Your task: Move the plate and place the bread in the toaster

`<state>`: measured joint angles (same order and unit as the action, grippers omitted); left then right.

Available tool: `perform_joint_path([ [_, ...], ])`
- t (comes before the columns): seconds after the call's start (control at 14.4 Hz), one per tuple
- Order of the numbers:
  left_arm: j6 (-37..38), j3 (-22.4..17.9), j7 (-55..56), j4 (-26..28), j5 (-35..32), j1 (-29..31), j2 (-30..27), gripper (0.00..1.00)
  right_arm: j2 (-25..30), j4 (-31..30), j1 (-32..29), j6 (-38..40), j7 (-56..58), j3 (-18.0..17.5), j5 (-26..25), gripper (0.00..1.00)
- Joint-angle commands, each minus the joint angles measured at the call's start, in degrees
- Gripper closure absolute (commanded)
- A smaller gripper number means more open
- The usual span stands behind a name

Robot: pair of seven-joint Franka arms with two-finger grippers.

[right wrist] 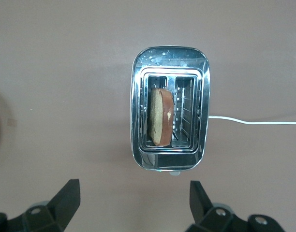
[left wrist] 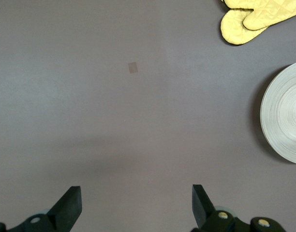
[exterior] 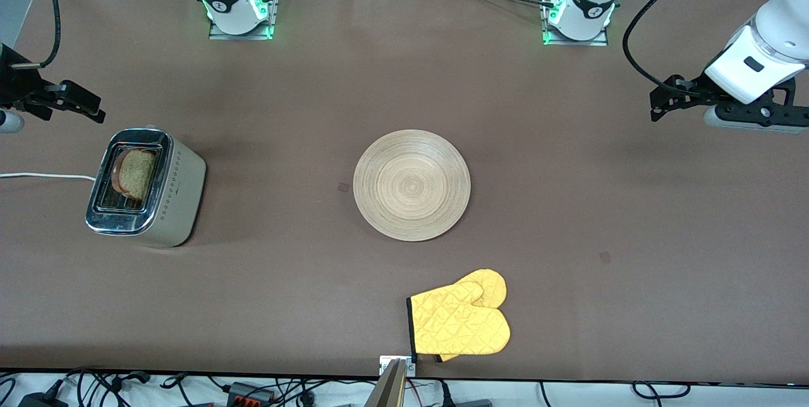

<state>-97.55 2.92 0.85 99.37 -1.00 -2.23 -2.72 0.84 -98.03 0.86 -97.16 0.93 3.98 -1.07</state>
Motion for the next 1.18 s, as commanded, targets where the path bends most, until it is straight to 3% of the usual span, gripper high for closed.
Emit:
perform_joint_path([
  [0.0,1.1,0.1,-0.1,-0.6,0.4,0.2,-0.5,0.00,0.7,-0.1,-0.1,0.5,0.0,-0.3,-0.2,0.00],
  [0.21,1.1,0.1,-0.1,-0.6,0.4,0.2,-0.5,0.00,0.5,-0.1,-0.9,0.3,0.0,-0.5,-0.2,0.00],
  [0.42,1.1,0.1,-0.1,-0.6,0.4,0.2,-0.5,0.00,0.5,-0.1,-3.3,0.0,-0.1,-2.8,0.0,0.00],
  [1.11,1.1,0.0,-0.1,-0.6,0.4,0.2,-0.5,0.00,0.8,-0.8,-3.1,2.0,0.0,-2.8,0.0,0.00],
])
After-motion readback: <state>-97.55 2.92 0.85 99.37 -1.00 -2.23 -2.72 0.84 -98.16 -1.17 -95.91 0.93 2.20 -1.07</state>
